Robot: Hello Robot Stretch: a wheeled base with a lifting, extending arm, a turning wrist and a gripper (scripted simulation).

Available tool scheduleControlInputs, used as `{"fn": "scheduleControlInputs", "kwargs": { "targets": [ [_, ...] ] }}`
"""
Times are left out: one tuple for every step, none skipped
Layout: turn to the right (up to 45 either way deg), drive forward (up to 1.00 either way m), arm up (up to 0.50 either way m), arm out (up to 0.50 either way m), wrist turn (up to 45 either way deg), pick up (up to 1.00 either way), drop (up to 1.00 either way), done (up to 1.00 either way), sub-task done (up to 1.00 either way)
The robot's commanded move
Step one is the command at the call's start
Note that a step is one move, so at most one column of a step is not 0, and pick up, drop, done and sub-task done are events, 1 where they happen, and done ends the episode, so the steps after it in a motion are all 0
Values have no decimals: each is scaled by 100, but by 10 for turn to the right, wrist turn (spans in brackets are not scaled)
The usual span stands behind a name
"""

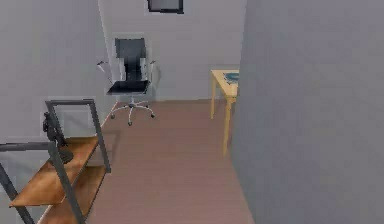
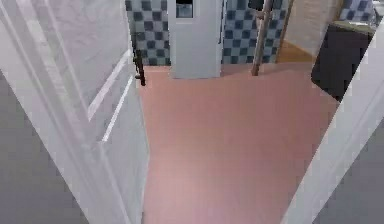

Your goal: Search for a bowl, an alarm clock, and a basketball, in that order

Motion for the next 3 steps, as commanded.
{"fn": "scheduleControlInputs", "kwargs": {
  "targets": [
    [0,100,0,0,0,0,0,0,0],
    [0,100,0,0,0,0,0,0,0],
    [0,100,0,0,0,0,0,0,0]
  ]
}}
